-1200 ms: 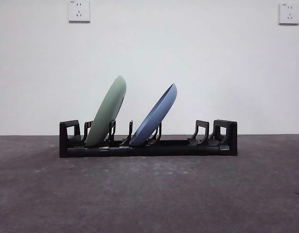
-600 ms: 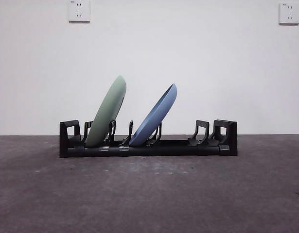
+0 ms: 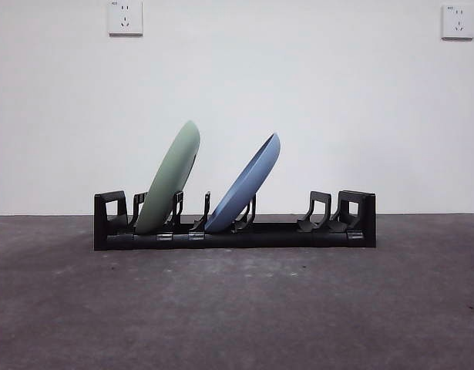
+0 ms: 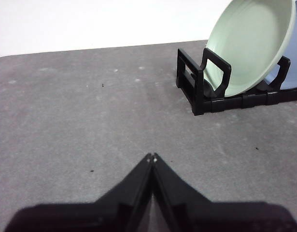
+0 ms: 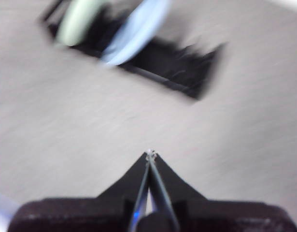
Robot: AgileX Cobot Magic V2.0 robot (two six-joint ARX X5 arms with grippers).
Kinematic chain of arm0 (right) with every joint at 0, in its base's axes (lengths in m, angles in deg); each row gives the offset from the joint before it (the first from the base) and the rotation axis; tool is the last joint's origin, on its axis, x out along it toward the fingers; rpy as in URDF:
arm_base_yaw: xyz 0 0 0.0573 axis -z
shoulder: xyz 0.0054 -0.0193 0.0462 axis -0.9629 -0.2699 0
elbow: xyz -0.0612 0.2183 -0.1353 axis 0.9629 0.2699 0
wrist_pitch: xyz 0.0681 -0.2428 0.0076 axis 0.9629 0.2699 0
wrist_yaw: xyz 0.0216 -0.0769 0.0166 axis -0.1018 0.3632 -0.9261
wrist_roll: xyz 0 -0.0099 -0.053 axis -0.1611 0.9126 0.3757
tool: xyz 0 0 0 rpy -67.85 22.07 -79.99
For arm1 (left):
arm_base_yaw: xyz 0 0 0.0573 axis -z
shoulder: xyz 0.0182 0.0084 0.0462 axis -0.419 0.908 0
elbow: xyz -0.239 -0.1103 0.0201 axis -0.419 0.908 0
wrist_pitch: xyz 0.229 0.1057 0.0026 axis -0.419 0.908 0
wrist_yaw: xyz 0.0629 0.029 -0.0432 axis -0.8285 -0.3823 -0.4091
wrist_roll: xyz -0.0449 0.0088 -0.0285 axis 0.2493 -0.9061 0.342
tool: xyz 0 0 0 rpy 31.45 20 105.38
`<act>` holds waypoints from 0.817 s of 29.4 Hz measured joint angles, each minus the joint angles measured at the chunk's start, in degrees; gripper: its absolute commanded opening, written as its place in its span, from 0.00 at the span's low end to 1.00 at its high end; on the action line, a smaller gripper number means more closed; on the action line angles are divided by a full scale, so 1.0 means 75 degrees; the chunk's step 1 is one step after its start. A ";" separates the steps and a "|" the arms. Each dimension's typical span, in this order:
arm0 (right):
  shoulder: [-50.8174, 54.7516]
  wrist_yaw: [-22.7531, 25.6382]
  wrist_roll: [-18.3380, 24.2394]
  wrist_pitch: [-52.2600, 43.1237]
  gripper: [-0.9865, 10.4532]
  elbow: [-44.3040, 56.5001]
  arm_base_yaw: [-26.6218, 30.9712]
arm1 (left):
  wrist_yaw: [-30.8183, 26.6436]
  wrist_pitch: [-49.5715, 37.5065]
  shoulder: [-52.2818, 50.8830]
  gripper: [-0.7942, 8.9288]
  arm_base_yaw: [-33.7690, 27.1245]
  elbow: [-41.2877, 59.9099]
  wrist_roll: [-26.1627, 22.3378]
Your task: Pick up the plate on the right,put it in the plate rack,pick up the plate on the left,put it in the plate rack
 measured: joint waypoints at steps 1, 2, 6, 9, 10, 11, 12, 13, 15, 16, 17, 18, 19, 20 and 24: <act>0.0236 0.0058 0.0154 -0.0533 0.09 0.0015 0.0326 | 0.0000 0.0000 0.0012 0.08 0.0000 0.0000 0.0000; 0.0536 -0.0125 0.0201 -0.1081 0.09 0.0015 0.0691 | 0.0000 0.0000 0.0032 0.08 0.0000 0.0000 0.0000; 0.2110 -0.1376 0.0160 -0.2629 0.09 0.0175 0.2241 | 0.0000 0.0000 0.0111 0.08 0.0000 0.0000 0.0000; 0.3366 -0.0886 0.0434 -0.3273 0.09 0.1011 0.3416 | 0.0000 0.0000 0.0184 0.08 0.0000 0.0000 0.0000; 0.3611 -0.0825 0.0525 -0.3509 0.09 0.1343 0.3599 | 0.0000 0.0000 0.0187 0.08 0.0000 0.0000 0.0000; 0.3818 -0.0819 0.0580 -0.3768 0.09 0.1673 0.3727 | 0.0000 0.0000 0.0189 0.08 0.0000 0.0000 0.0000; 0.4054 -0.0845 0.0609 -0.4071 0.09 0.2098 0.3867 | 0.0000 0.0000 0.0192 0.08 0.0000 0.0000 0.0000; 0.4301 -0.0892 0.0609 -0.4395 0.09 0.2573 0.4001 | 0.0000 0.0000 0.0198 0.08 0.0000 0.0000 0.0000; 0.4823 -0.1090 0.0592 -0.4948 0.09 0.3538 0.4226 | 0.0000 0.0000 0.0198 0.08 0.0000 0.0003 0.0000; 0.5135 -0.1204 0.0562 -0.5228 0.09 0.4089 0.4325 | 0.0000 0.0000 0.0198 0.08 0.0000 0.0000 0.0000; 0.5415 -0.1274 0.0539 -0.5447 0.09 0.4572 0.4395 | 0.0000 0.0000 0.0198 0.08 0.0000 0.0000 0.0000; 0.5738 -0.1311 0.0522 -0.5709 0.09 0.5147 0.4441 | 0.0000 0.0000 0.0198 0.08 0.0000 0.0000 0.0000; 0.6003 -0.1306 0.0510 -0.5925 0.09 0.5642 0.4468 | 0.0000 0.0000 0.0201 0.08 0.0000 0.0000 0.0000; 0.6295 -0.1288 0.0498 -0.6158 0.09 0.6222 0.4468 | 0.0000 0.0000 0.0204 0.08 0.0000 0.0000 0.0000; 0.7131 -0.1195 0.0291 -0.7108 0.09 0.8454 0.4468 | 0.0000 0.0000 0.0207 0.08 0.0000 0.0000 0.0000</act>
